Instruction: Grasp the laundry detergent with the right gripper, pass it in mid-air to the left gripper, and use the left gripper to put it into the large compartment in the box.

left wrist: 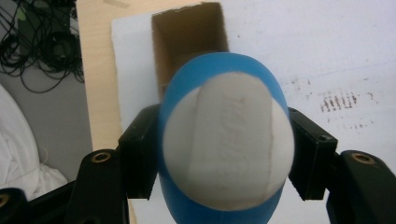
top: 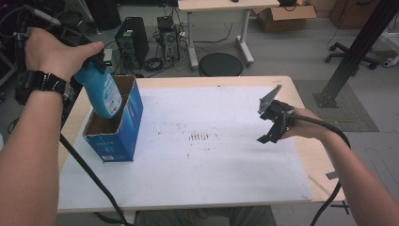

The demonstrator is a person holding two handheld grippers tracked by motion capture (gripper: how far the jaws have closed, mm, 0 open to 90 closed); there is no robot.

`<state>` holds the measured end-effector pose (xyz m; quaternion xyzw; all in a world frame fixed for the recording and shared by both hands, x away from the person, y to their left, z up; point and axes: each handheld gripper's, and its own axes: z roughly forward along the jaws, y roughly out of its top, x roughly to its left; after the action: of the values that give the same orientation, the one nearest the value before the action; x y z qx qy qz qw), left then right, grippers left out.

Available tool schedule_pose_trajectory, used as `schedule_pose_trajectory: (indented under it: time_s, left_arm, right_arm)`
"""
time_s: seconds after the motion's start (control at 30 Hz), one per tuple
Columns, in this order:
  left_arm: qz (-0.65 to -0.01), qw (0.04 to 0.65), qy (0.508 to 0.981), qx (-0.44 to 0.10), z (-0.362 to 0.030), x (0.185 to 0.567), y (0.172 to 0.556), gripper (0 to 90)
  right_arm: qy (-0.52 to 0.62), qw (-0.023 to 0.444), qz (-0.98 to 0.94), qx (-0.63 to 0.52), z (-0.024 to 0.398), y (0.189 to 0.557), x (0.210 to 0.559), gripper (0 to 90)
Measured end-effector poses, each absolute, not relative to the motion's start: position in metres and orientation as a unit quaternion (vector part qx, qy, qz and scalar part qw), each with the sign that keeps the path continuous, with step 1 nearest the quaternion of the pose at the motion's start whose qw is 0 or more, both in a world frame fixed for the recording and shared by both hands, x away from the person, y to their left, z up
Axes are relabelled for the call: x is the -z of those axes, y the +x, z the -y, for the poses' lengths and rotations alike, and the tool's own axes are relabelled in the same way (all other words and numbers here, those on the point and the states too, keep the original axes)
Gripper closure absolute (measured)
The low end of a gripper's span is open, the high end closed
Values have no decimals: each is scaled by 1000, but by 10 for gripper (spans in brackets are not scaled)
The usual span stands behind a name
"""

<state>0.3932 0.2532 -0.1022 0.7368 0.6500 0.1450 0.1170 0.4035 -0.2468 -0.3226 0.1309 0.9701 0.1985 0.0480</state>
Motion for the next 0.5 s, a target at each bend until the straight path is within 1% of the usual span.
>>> schedule_pose_trajectory:
  time_s: [0.17, 0.5]
  left_arm:
    - [-661, 112, 728, -144, -260, 108, 395, 381]
    - [-672, 111, 719, -136, -266, 130, 397, 381]
  right_arm:
    - [139, 50, -969, -196, 255, 405, 322, 65]
    - [140, 47, -970, -192, 256, 404, 328, 64]
